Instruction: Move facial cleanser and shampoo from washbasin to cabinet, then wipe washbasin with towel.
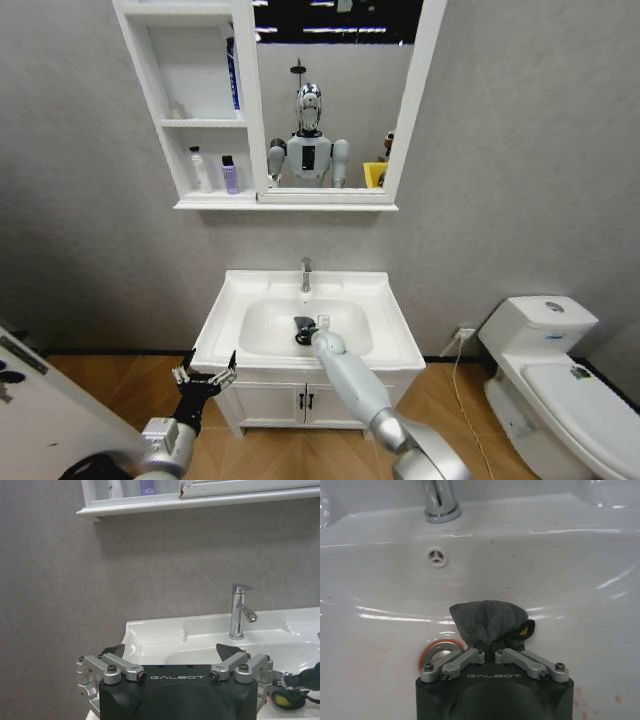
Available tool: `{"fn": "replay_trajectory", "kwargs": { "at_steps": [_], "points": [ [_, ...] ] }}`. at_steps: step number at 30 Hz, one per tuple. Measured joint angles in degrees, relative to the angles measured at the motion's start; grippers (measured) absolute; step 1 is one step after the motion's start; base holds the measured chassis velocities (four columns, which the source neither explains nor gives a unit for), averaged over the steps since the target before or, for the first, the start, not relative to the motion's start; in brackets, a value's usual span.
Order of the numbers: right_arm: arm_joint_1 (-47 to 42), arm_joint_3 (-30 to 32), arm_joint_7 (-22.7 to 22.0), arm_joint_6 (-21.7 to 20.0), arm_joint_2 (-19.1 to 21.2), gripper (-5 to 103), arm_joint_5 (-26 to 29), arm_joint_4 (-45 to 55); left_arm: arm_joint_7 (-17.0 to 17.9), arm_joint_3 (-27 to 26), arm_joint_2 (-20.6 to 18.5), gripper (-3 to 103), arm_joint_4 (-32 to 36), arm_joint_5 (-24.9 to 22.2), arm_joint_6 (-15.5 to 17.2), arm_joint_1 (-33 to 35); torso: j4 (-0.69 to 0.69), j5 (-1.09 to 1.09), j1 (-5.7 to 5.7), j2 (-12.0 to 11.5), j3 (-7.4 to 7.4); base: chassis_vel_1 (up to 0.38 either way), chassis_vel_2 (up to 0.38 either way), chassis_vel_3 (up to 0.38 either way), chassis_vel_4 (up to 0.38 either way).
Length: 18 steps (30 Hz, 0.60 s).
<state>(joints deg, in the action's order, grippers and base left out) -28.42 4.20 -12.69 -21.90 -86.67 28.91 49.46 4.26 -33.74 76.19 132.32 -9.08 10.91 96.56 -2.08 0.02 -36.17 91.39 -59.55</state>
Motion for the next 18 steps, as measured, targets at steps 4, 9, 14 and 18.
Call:
{"fn": "replay_trajectory", "kwargs": {
  "at_steps": [4,9,14,18],
  "points": [
    [-0.21,-0.83,-1.27,-0.37,4.10,4,-1.58,2.74,0.00,0.00,0.00,100,0.00,0.00,0.00,0.00,0.00,0.00,0.00,0.00,0.00,0.000,0.000,0.000,0.000],
    [-0.68,-1.14,-1.91,-1.11,4.99,4,-1.17,3.11,-0.01,0.00,0.00,100,0.00,0.00,0.00,0.00,-0.01,-0.01,0.00,0.00,0.01,0.000,0.000,0.000,0.000],
    [-1.69,-2.51,-2.98,-2.48,3.11,4,3.17,3.97,0.00,0.00,0.00,100,0.00,0.00,0.00,0.00,0.01,-0.02,0.00,0.00,0.00,0.000,0.000,0.000,0.000],
    [-1.87,-4.27,-3.44,-3.02,-1.09,4,9.44,4.98,0.00,0.00,0.00,100,0.00,0.00,0.00,0.00,-0.02,-0.03,0.00,0.00,0.00,0.000,0.000,0.000,0.000]
  ]
}}
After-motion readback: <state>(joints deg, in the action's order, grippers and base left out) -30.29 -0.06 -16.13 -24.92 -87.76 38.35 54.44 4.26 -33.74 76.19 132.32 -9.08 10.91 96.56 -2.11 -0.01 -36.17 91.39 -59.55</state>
